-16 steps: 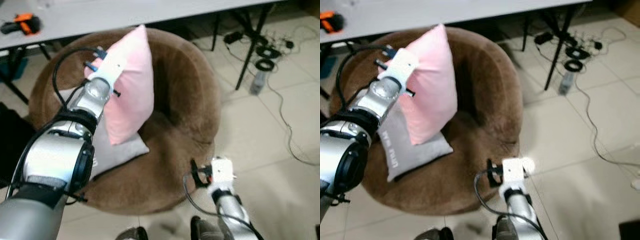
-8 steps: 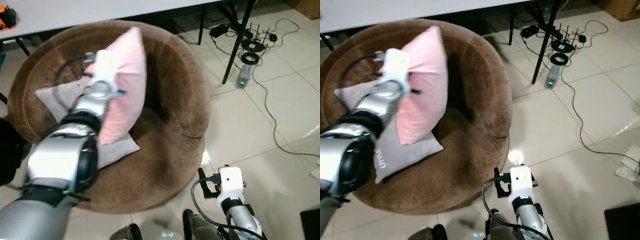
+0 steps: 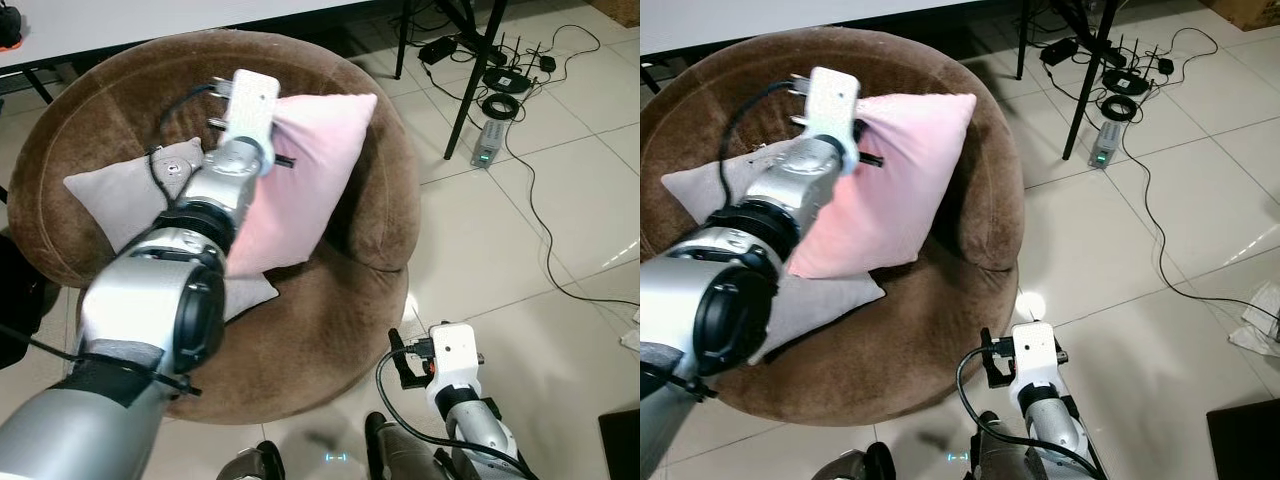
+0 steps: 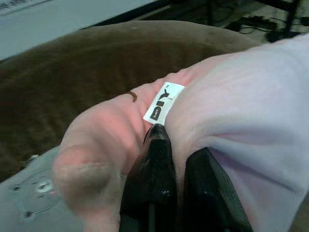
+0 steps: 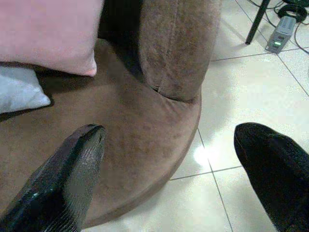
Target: Move the pillow to the sofa from floor
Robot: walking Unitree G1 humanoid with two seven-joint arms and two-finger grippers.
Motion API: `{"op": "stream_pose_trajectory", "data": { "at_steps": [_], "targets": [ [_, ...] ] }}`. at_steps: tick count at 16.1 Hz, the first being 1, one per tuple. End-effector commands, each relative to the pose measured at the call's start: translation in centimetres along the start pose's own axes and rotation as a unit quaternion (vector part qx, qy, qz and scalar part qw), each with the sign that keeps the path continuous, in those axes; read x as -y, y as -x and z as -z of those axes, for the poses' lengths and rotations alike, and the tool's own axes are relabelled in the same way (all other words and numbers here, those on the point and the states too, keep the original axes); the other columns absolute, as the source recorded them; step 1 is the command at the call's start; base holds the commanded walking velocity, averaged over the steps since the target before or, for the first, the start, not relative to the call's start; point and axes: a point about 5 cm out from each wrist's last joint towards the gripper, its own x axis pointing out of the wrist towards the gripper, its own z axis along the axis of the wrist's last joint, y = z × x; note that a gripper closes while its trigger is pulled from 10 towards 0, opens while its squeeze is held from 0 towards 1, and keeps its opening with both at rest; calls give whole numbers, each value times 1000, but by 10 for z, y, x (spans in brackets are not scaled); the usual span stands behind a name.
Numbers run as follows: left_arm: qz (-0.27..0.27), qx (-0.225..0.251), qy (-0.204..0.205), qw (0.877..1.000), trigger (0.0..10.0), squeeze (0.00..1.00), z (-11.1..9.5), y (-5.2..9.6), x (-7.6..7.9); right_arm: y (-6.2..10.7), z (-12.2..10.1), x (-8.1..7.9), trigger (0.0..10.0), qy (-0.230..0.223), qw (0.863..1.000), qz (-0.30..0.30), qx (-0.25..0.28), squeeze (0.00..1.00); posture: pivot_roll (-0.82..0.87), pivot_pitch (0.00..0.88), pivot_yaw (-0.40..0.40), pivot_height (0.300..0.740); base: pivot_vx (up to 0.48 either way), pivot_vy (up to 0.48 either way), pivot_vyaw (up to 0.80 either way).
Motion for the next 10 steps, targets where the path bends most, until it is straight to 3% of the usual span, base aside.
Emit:
{"op": "stream_pose_trajectory", "data": {
  "at_steps": [1, 2, 3, 4, 5, 6, 10],
  "targets": [
    [-58, -8, -6, 998, 0, 0, 9, 2, -26, 2, 3, 1, 10000, -1, 1000, -2, -10, 0, -338, 195, 58, 740, 0, 0, 0],
    [-71, -14, -12, 997, 0, 0, 14, 3, -31, 2, 3, 1, 10000, 0, 1000, -2, -11, 0, -338, 195, 58, 740, 0, 0, 0],
    [-102, -58, -34, 992, 0, 0, 40, 9, -51, 3, 2, 3, 10000, 2, 1000, -3, -11, 0, -336, 199, 47, 740, 0, 0, 0],
    [-118, -80, -47, 989, 0, 0, 53, 13, -60, 3, 2, 4, 10000, 4, 1000, -3, -12, 0, -333, 203, 39, 740, 0, 0, 0],
    [-135, -101, -51, 984, 10000, 867, 66, 18, -70, 4, 2, 5, 10000, 6, 1000, -7, -13, 0, -330, 207, 34, 740, 0, 0, 0],
    [-145, -109, -55, 982, 10000, 1000, 72, 20, -74, 4, 2, 5, 10000, 8, 1000, -9, -14, 0, -325, 209, 27, 740, 0, 0, 0],
    [-161, -119, -61, 978, 10000, 1000, 79, 24, -82, 2, -1, 5, 10000, 13, 1000, -22, -16, 0, -304, 221, 10, 740, 0, 0, 0]
  ]
}}
